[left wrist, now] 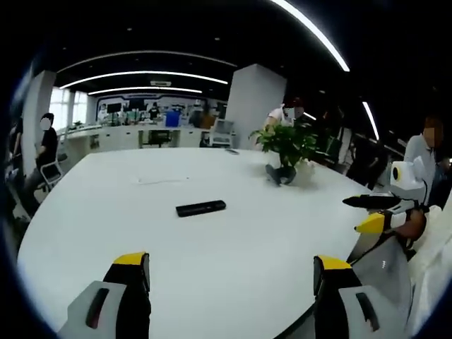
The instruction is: Press the specified remote control buttons in sequence, fully releasing each button before pressing the next.
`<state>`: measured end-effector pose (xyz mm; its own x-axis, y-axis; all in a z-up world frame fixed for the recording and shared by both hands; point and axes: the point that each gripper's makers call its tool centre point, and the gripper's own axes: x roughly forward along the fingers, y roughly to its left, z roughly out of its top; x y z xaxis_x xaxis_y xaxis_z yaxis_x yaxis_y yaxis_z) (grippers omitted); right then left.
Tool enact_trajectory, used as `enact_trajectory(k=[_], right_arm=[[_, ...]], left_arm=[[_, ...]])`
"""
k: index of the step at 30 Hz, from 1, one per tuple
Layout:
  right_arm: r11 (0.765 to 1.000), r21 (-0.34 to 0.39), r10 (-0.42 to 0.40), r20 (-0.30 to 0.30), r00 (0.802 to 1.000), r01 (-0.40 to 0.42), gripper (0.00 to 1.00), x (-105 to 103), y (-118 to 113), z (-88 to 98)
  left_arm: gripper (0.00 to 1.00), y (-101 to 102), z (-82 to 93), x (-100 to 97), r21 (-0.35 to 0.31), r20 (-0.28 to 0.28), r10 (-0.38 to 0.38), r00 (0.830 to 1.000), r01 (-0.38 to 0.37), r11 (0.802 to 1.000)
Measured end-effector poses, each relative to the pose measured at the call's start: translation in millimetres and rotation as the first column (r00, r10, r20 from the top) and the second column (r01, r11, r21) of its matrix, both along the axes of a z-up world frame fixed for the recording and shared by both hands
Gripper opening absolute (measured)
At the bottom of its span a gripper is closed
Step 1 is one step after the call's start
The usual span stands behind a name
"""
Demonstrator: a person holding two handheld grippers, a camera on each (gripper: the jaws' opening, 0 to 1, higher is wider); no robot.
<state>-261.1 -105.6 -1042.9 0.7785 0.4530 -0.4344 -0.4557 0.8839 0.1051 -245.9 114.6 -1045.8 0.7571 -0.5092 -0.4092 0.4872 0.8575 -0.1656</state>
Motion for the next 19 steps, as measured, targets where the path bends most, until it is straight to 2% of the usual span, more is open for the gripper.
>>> enact_trajectory(k=[10, 19], right_arm=[[0.999, 0.022, -0.027, 0.015, 1.000, 0.027, 0.99, 0.6, -2.7, 4.6], [1.000, 0.016, -0.026, 0.011, 1.000, 0.026, 0.99, 1.0, -1.3, 3.5]], left_arm=[[1.00, 2.9, -3.0, -0.8, 0.013, -0.006, 0.001, 1.000, -0.001, 1.000], [1.00, 9.0, -1.1, -1.2, 0.033, 0.011, 0.012, 1.000, -0.012, 0.999]])
